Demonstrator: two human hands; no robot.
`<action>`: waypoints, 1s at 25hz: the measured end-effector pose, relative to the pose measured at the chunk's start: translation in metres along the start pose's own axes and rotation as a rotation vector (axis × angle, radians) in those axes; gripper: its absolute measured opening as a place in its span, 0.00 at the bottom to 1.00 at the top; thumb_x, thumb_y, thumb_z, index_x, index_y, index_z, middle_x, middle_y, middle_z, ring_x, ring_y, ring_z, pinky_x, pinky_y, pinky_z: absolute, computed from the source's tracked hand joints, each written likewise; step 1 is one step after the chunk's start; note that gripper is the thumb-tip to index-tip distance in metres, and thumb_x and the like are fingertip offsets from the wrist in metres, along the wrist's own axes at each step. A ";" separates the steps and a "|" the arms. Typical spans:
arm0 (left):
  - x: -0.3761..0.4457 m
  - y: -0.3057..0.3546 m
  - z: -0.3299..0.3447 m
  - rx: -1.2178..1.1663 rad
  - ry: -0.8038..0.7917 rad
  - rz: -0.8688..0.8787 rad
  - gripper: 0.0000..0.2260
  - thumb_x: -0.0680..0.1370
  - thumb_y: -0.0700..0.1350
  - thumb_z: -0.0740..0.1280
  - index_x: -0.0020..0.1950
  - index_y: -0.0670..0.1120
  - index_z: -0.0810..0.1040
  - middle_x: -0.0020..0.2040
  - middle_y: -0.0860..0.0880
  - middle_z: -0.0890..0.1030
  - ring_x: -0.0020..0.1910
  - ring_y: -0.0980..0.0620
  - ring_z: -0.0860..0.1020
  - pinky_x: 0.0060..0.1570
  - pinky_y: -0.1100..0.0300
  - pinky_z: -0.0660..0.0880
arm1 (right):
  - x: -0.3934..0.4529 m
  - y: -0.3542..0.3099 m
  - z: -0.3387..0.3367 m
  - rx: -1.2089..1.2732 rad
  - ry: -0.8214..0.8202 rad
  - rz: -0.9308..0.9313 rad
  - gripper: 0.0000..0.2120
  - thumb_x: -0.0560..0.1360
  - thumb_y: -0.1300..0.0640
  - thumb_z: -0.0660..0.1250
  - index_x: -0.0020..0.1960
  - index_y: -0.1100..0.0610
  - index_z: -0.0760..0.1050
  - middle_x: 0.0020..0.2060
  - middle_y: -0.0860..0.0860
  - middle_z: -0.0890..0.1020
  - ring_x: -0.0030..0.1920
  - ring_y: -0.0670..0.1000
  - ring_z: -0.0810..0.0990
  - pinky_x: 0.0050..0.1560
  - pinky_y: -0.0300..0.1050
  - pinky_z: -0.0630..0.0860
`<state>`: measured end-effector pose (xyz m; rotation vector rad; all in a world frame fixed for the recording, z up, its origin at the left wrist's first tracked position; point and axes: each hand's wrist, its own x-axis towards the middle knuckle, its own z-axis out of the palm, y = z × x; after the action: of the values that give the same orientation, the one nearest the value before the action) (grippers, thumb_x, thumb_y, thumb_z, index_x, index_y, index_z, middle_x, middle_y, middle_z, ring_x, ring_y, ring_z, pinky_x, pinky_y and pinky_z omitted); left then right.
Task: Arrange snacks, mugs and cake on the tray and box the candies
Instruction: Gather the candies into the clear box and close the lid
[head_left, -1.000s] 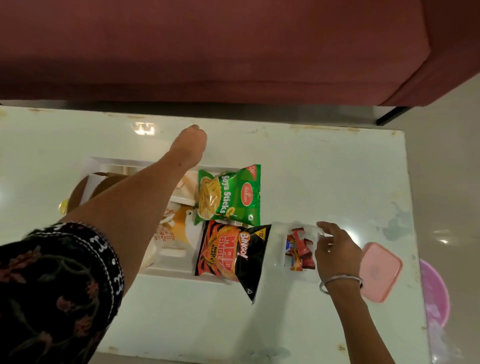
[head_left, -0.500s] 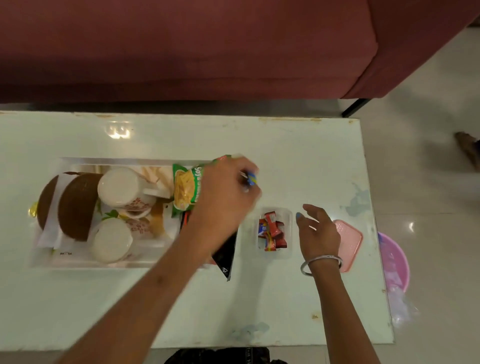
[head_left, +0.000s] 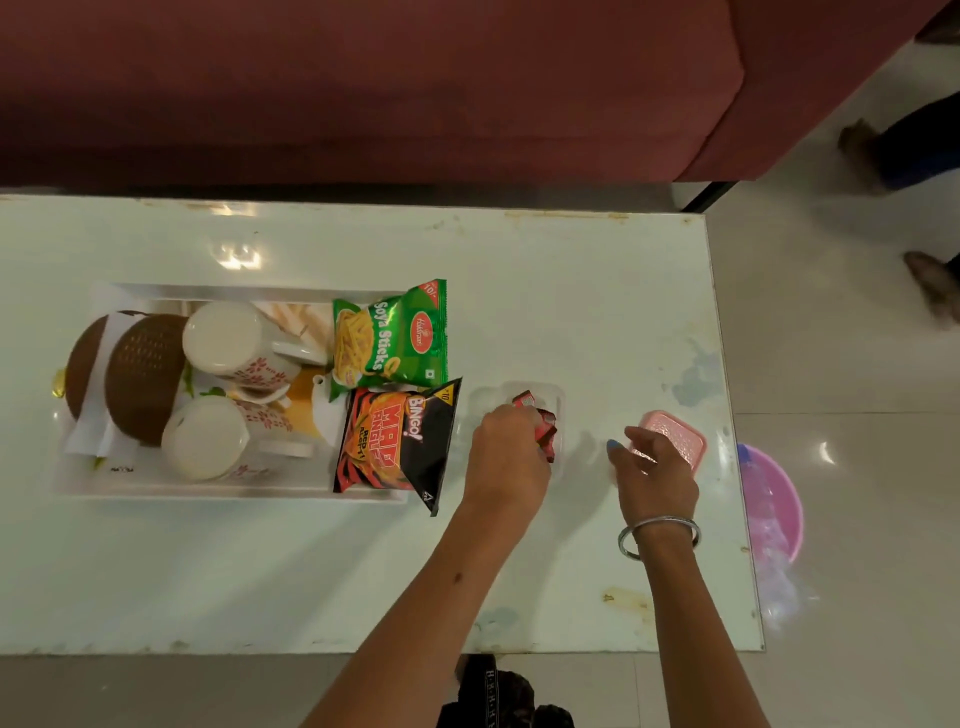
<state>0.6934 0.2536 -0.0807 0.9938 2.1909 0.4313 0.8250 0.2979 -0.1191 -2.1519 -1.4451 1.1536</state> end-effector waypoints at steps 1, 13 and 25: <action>-0.003 -0.003 0.000 -0.053 0.036 0.018 0.12 0.75 0.37 0.65 0.56 0.44 0.78 0.56 0.44 0.80 0.55 0.47 0.77 0.57 0.59 0.73 | 0.003 0.005 -0.001 -0.080 0.065 -0.012 0.18 0.72 0.54 0.70 0.60 0.58 0.74 0.57 0.58 0.78 0.56 0.59 0.78 0.47 0.41 0.72; -0.043 -0.028 0.026 -0.337 0.125 0.011 0.25 0.77 0.34 0.57 0.74 0.46 0.57 0.76 0.49 0.58 0.75 0.54 0.55 0.66 0.69 0.55 | 0.030 0.010 0.001 -0.481 0.013 0.144 0.40 0.65 0.47 0.74 0.69 0.54 0.57 0.60 0.64 0.68 0.61 0.65 0.68 0.57 0.60 0.70; -0.036 -0.047 0.043 -0.711 0.093 -0.327 0.23 0.75 0.28 0.52 0.68 0.42 0.69 0.65 0.45 0.75 0.64 0.49 0.73 0.61 0.63 0.68 | -0.039 -0.047 0.059 -0.529 -0.094 -0.241 0.40 0.57 0.43 0.73 0.63 0.54 0.61 0.57 0.56 0.71 0.57 0.59 0.70 0.48 0.51 0.72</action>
<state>0.7155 0.1964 -0.1208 0.2308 1.9827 1.0148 0.7444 0.2744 -0.1091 -2.1679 -2.1802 0.8637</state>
